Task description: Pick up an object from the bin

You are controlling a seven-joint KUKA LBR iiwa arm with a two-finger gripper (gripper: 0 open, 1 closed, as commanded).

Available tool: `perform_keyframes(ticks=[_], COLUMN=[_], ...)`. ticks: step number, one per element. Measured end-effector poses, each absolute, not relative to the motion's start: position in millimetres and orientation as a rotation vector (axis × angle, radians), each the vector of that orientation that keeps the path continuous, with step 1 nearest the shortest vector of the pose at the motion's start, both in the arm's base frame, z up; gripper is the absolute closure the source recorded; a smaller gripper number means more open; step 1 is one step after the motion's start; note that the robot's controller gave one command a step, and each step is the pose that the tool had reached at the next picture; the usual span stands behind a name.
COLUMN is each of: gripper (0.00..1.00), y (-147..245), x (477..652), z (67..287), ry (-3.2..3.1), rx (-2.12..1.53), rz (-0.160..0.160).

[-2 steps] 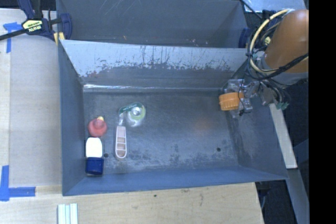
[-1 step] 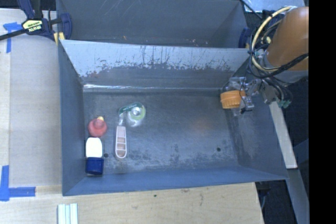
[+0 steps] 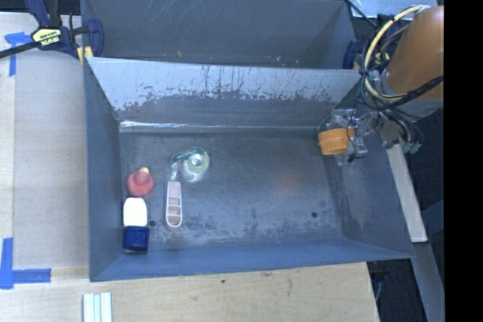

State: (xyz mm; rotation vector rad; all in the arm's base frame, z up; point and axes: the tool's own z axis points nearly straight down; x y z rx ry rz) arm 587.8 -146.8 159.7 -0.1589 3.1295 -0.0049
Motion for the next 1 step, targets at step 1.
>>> perform_keyframes(ticks=[1], gripper=[1.00], y=[-147.0], x=[588.6], z=[171.4], ry=[3.125], rx=[-0.158], rz=[-0.007])
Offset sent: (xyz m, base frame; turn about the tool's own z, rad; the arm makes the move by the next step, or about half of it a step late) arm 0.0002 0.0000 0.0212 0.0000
